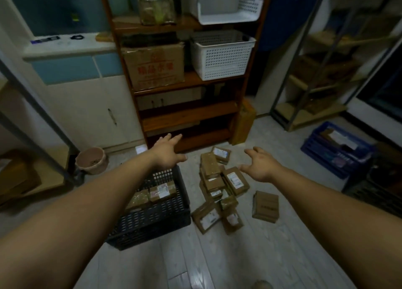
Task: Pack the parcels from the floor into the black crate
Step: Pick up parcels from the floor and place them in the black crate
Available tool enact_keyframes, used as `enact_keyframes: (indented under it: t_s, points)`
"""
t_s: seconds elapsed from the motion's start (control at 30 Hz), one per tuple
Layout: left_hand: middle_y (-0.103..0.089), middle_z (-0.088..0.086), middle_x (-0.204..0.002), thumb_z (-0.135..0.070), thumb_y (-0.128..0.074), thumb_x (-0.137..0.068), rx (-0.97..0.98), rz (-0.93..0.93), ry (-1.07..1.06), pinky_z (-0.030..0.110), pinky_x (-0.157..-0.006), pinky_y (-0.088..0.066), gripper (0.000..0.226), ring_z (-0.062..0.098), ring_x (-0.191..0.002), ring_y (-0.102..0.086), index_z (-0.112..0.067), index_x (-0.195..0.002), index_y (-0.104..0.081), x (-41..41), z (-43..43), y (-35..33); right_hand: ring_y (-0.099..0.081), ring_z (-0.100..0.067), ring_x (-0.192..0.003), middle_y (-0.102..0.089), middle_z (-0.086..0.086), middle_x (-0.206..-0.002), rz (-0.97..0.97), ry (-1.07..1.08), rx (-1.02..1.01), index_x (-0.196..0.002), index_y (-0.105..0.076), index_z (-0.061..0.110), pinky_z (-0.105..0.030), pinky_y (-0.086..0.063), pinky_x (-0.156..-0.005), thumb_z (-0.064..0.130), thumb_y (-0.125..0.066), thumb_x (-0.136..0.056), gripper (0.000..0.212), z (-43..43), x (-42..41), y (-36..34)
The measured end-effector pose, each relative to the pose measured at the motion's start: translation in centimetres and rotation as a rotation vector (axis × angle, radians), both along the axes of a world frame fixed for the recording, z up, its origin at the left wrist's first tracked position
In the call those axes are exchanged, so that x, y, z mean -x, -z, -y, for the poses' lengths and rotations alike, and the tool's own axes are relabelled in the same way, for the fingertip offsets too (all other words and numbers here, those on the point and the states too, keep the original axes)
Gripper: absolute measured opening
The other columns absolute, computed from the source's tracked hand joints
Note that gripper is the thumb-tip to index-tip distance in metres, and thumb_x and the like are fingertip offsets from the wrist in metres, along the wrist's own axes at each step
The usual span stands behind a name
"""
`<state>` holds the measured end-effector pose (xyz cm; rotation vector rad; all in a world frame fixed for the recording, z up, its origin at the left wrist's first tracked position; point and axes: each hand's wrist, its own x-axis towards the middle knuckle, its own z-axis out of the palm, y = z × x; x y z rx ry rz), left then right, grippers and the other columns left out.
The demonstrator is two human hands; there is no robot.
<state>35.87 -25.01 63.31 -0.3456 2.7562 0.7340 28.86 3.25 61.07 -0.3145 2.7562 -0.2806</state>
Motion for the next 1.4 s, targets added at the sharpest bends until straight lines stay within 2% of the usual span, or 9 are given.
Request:
enact_keyframes:
  t_s: [0.33, 0.53, 0.77, 0.9, 1.0, 1.13, 1.27, 1.3, 1.4]
  points:
    - [-0.001, 0.005, -0.158, -0.046, -0.056, -0.086, -0.100, 0.041, 0.066, 0.045, -0.115, -0.011, 0.078, 0.030, -0.143, 0.000, -0.031, -0.147, -0.009, 11.1, -19.3, 2.5, -0.015, -0.028, -0.143, -0.008, -0.007, -0.159, 0.087, 0.056, 0.010, -0.150, -0.017, 0.023, -0.038, -0.019, -0.114, 0.059, -0.048, -0.087, 0.079, -19.6, 9.0, 2.4]
    - [-0.011, 0.003, -0.156, -0.045, -0.059, -0.084, -0.166, 0.145, 0.042, 0.048, -0.113, -0.024, 0.079, 0.030, -0.140, -0.019, -0.032, -0.147, -0.012, 17.4, -29.6, 6.7, -0.013, -0.028, -0.144, -0.006, -0.009, -0.159, 0.192, 0.051, -0.006, -0.151, -0.013, 0.021, -0.039, -0.016, -0.117, 0.056, -0.047, -0.090, 0.078, -29.7, 15.2, 4.8]
    - [-0.009, 0.006, -0.157, -0.048, -0.057, -0.085, -0.198, 0.282, 0.027, 0.047, -0.113, -0.022, 0.082, 0.029, -0.141, -0.017, -0.029, -0.148, -0.007, 21.7, -33.2, 11.6, -0.015, -0.031, -0.143, -0.010, -0.012, -0.158, 0.247, 0.092, 0.038, -0.150, -0.016, 0.016, -0.045, -0.020, -0.115, 0.046, -0.053, -0.091, 0.076, -33.5, 19.9, 8.6]
    - [-0.023, 0.008, -0.152, -0.041, -0.057, -0.087, -0.259, 0.307, 0.038, 0.046, -0.109, -0.032, 0.081, 0.029, -0.134, -0.032, -0.026, -0.149, -0.008, 25.0, -33.4, 14.7, -0.015, -0.031, -0.143, -0.009, -0.009, -0.158, 0.284, 0.148, 0.087, -0.150, -0.016, 0.019, -0.046, -0.023, -0.115, 0.044, -0.055, -0.091, 0.075, -33.5, 21.9, 12.3]
    - [-0.032, 0.011, -0.147, -0.034, -0.059, -0.087, -0.340, 0.308, 0.056, 0.045, -0.107, -0.035, 0.076, 0.028, -0.130, -0.038, -0.018, -0.147, -0.016, 27.5, -33.6, 18.4, -0.017, -0.030, -0.143, -0.012, -0.010, -0.158, 0.300, 0.136, 0.106, -0.150, -0.015, 0.019, -0.046, -0.025, -0.114, 0.045, -0.055, -0.091, 0.077, -33.6, 23.7, 16.4]
    - [-0.030, 0.010, -0.150, -0.036, -0.061, -0.086, -0.375, 0.336, -0.058, 0.041, -0.110, -0.032, 0.080, 0.029, -0.133, -0.036, -0.017, -0.148, -0.015, 30.2, -34.6, 26.8, -0.023, -0.028, -0.141, -0.018, -0.011, -0.156, 0.349, 0.124, 0.119, -0.151, -0.014, 0.016, -0.043, -0.026, -0.114, 0.044, -0.053, -0.092, 0.076, -34.0, 26.4, 24.7]
    - [-0.029, 0.013, -0.150, -0.028, -0.063, -0.086, -0.412, 0.378, -0.181, 0.030, -0.092, -0.041, 0.079, 0.031, -0.130, -0.039, -0.017, -0.148, -0.014, 32.3, -36.9, 38.0, -0.035, -0.027, -0.135, -0.030, -0.009, -0.151, 0.420, 0.139, 0.159, -0.149, -0.022, 0.016, -0.040, -0.036, -0.108, 0.042, -0.053, -0.090, 0.071, -34.5, 28.8, 35.8]
    - [-0.033, 0.014, -0.148, -0.025, -0.064, -0.086, -0.439, 0.398, -0.226, 0.034, -0.090, -0.044, 0.079, 0.033, -0.127, -0.042, -0.017, -0.148, -0.015, 32.7, -37.5, 41.1, -0.038, -0.027, -0.134, -0.033, -0.009, -0.150, 0.436, 0.162, 0.178, -0.148, -0.024, 0.017, -0.040, -0.038, -0.106, 0.042, -0.055, -0.089, 0.071, -34.7, 29.2, 38.8]
    - [-0.038, 0.016, -0.145, -0.022, -0.065, -0.085, -0.451, 0.417, -0.257, 0.043, -0.100, -0.040, 0.076, 0.039, -0.126, -0.043, -0.016, -0.147, -0.021, 33.1, -39.3, 50.3, -0.041, -0.029, -0.132, -0.035, -0.010, -0.149, 0.461, 0.238, 0.225, -0.147, -0.024, 0.017, -0.039, -0.040, -0.103, 0.042, -0.060, -0.086, 0.075, -35.0, 29.9, 47.7]
